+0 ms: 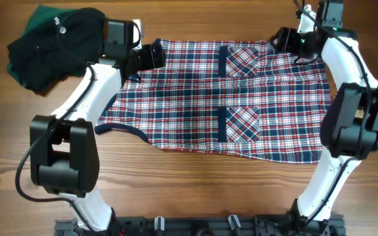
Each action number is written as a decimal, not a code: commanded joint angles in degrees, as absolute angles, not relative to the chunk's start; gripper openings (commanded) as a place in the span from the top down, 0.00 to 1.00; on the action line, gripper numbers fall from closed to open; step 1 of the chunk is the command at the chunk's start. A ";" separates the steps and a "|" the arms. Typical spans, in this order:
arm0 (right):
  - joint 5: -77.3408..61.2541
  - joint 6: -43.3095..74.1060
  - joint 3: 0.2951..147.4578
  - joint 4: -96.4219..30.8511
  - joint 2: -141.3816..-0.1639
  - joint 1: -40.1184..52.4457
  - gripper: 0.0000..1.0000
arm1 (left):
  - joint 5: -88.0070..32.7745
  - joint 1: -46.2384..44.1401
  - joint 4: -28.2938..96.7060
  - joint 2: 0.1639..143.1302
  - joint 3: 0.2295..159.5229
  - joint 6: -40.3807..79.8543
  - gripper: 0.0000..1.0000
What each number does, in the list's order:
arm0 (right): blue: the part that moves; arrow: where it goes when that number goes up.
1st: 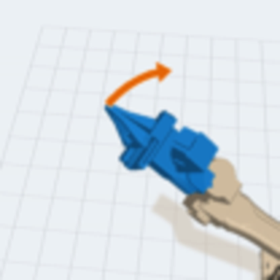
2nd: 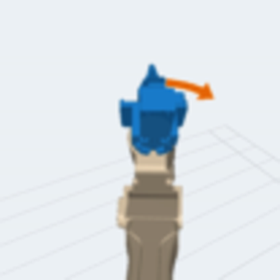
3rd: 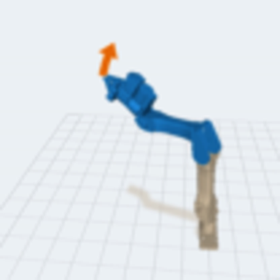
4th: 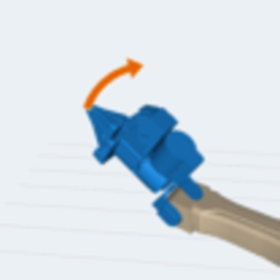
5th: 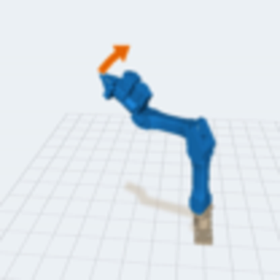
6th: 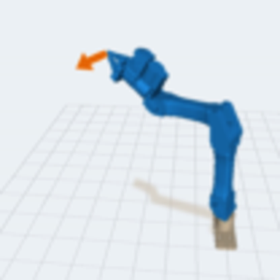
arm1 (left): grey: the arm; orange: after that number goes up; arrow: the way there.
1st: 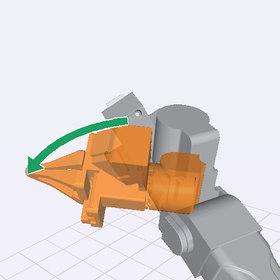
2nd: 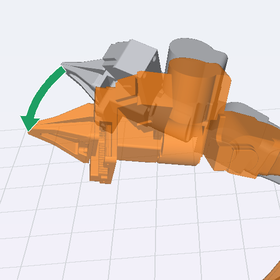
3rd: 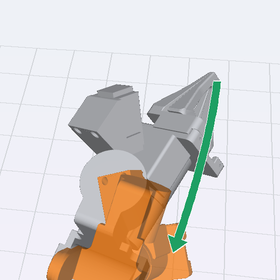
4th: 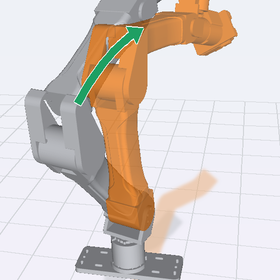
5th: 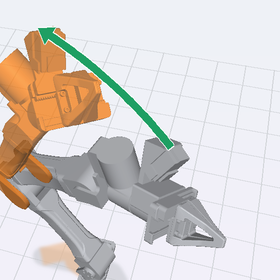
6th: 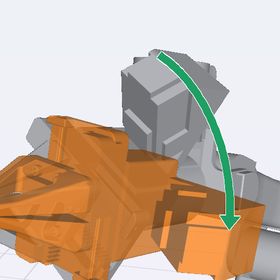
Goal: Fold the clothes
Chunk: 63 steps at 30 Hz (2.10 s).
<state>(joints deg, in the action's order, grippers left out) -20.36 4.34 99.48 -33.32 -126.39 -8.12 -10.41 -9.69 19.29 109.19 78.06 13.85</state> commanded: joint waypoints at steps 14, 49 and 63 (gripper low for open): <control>-9.54 9.32 99.72 -40.82 -127.85 -2.20 0.96 | -10.90 -9.65 18.68 117.01 78.06 12.43 0.96; -5.65 18.46 99.81 -34.04 -140.29 0.32 0.95 | -10.87 -9.65 16.21 117.01 78.06 12.40 0.96; 4.82 17.54 99.74 -45.56 -131.57 -3.51 0.83 | -11.11 -9.65 13.67 120.22 78.06 12.40 0.96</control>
<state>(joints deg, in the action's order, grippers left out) 3.40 18.61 101.51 -46.61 -131.66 -0.95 -10.57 -9.69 13.87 117.34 78.06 12.73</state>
